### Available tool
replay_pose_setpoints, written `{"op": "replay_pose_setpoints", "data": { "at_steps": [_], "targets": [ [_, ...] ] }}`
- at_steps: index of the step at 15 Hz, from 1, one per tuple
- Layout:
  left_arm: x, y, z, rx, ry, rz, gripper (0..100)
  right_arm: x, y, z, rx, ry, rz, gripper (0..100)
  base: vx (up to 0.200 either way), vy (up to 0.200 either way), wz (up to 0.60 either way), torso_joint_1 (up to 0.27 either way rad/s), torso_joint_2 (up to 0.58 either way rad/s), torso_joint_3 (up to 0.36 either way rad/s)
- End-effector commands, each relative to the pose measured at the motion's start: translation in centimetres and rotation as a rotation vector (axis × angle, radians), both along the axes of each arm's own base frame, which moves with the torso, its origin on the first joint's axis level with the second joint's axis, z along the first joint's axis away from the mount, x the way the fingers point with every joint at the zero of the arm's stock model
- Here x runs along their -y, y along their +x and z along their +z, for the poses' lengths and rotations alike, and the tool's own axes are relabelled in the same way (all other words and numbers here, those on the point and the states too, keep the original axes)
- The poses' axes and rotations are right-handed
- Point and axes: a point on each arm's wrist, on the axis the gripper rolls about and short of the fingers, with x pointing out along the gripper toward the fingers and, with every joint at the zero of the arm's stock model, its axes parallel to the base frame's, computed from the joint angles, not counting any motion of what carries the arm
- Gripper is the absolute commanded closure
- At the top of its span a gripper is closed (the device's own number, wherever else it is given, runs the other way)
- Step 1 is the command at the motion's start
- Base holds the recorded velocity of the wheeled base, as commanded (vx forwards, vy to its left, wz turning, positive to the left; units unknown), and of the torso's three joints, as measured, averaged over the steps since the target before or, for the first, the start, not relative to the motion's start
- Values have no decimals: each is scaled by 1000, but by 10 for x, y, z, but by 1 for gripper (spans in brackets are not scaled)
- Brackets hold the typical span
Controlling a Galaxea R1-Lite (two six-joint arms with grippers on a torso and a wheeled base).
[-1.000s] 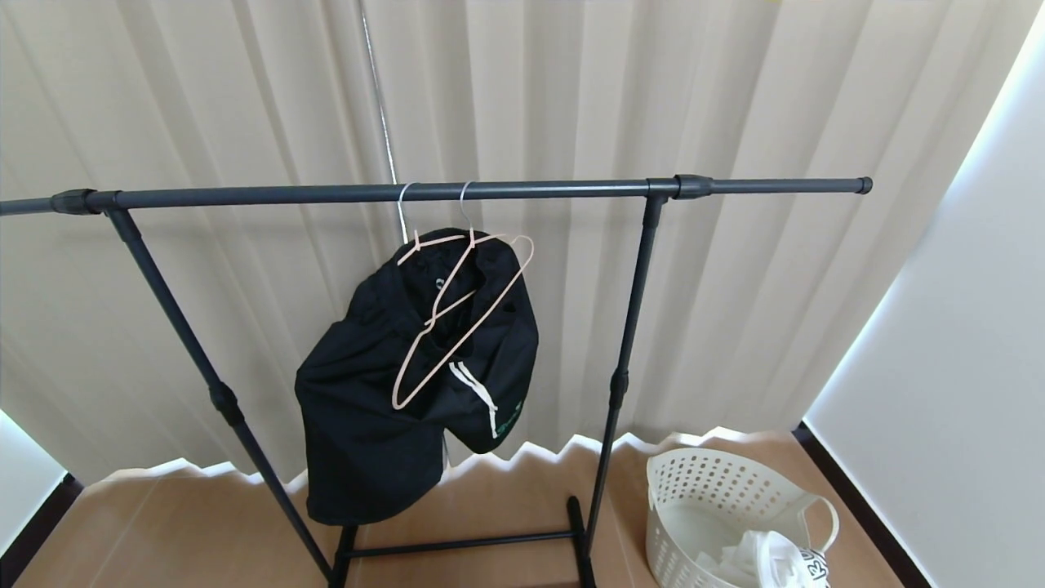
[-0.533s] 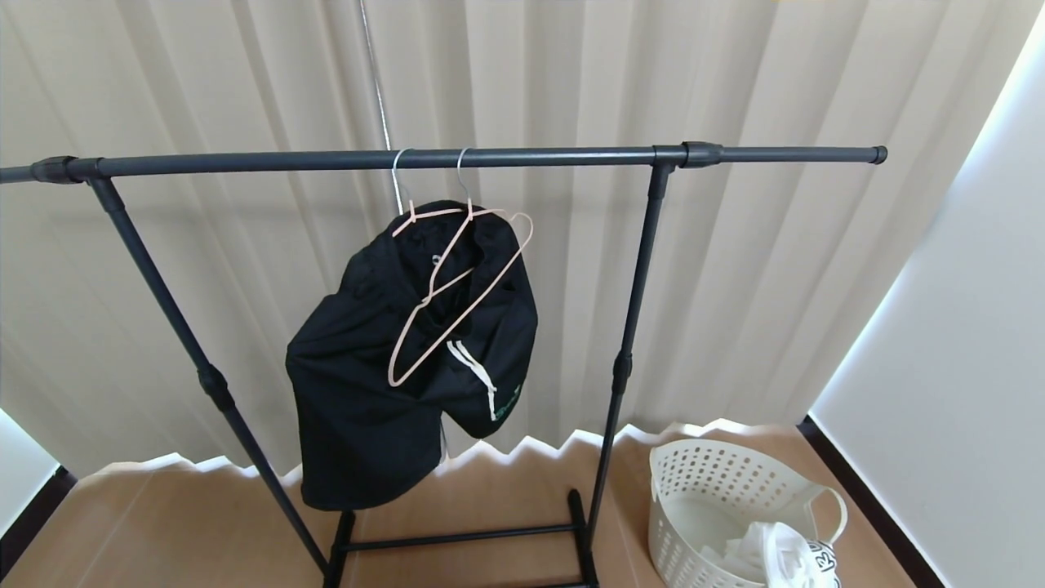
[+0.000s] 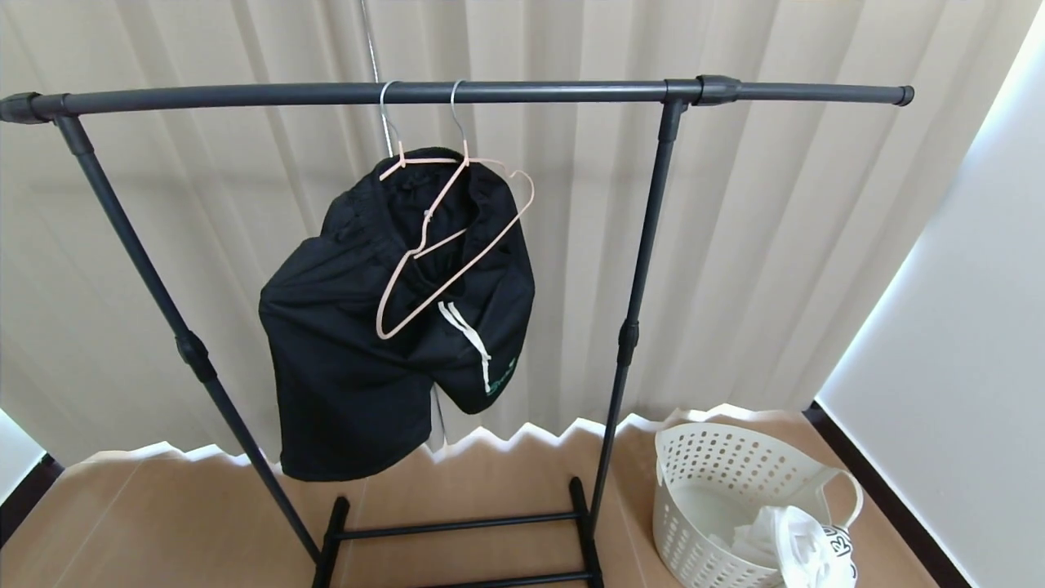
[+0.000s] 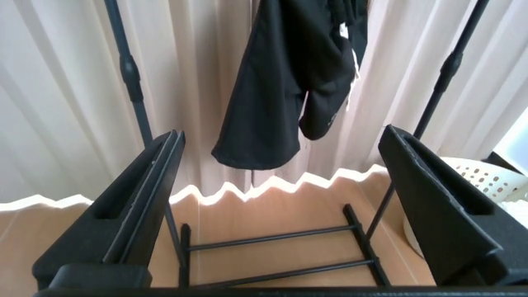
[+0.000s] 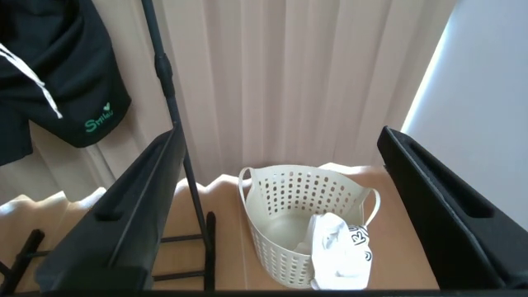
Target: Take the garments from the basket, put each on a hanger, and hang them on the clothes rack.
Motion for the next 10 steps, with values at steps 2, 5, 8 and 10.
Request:
{"op": "replay_pose_setpoints", "data": {
  "at_steps": [2,5,8,10],
  "targets": [
    [0,0,0,-1,0,0,0,0,0,0,1,0,1,0,0,0,0,-195,532,344],
    [0,0,0,-1,0,0,0,0,0,0,0,0,1,0,0,0,0,-175,518,331],
    [0,0,0,-1,0,0,0,0,0,0,1,0,-1,0,0,0,0,-154,492,341],
    [0,0,0,-1,-2,0,0,0,0,0,1,0,1,0,0,0,0,-129,476,342]
  ]
}}
